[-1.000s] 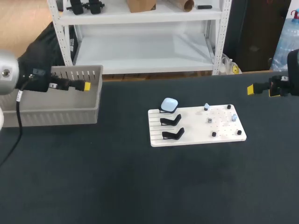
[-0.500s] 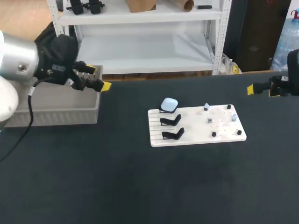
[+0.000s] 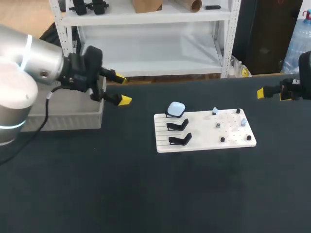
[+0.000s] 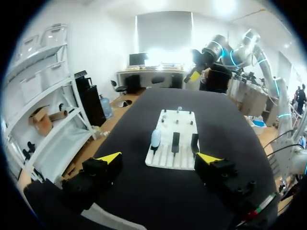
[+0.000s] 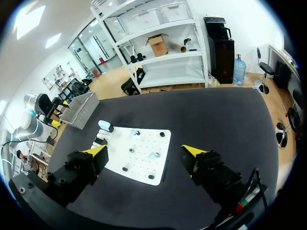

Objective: Pick up each earbud case from the left stands, insert the matching earbuds, close the lid, and place the case in the box.

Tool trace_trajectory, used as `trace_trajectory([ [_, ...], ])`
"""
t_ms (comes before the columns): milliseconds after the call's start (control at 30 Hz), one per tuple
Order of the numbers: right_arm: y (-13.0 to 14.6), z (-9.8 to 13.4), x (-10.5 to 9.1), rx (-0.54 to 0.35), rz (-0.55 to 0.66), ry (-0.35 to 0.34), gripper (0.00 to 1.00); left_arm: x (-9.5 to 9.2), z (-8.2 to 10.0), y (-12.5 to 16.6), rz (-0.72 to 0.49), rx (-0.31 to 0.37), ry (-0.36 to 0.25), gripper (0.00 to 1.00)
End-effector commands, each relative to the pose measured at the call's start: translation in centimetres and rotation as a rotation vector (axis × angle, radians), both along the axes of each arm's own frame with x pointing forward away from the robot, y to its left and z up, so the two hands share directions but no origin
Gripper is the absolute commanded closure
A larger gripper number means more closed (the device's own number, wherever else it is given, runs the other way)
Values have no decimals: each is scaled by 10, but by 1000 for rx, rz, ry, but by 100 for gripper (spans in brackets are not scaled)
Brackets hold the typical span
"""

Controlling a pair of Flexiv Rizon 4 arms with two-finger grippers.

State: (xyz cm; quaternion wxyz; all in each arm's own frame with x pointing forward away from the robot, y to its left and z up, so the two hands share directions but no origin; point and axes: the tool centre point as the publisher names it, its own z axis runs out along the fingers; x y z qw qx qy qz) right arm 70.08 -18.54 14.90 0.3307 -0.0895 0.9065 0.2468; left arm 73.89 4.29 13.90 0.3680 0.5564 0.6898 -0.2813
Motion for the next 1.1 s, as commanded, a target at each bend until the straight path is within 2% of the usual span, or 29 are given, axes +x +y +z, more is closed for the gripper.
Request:
trace_trajectory([
  [33, 0, 0, 0, 0, 1, 1, 0, 10, -19, -27, -101, -13, 60, 0],
  [300, 0, 0, 0, 0, 1, 1, 0, 12, -49, -68, -148, -15, 3, 0],
  [433, 0, 0, 0, 0, 1, 1, 0, 20, -59, -81, -159, -5, 5, 0],
  [633, 0, 0, 0, 0, 1, 1, 0, 28, -71, -87, -158, -12, 5, 0],
  [733, 0, 0, 0, 0, 1, 1, 0, 26, -76, -87, -183, -9, 18, 0],
  [900, 0, 0, 0, 0, 1, 1, 0, 22, -85, -84, -220, -14, 6, 0],
  [1100, 0, 0, 0, 0, 1, 1, 0, 30, -94, -81, -222, -31, 1, 0],
])
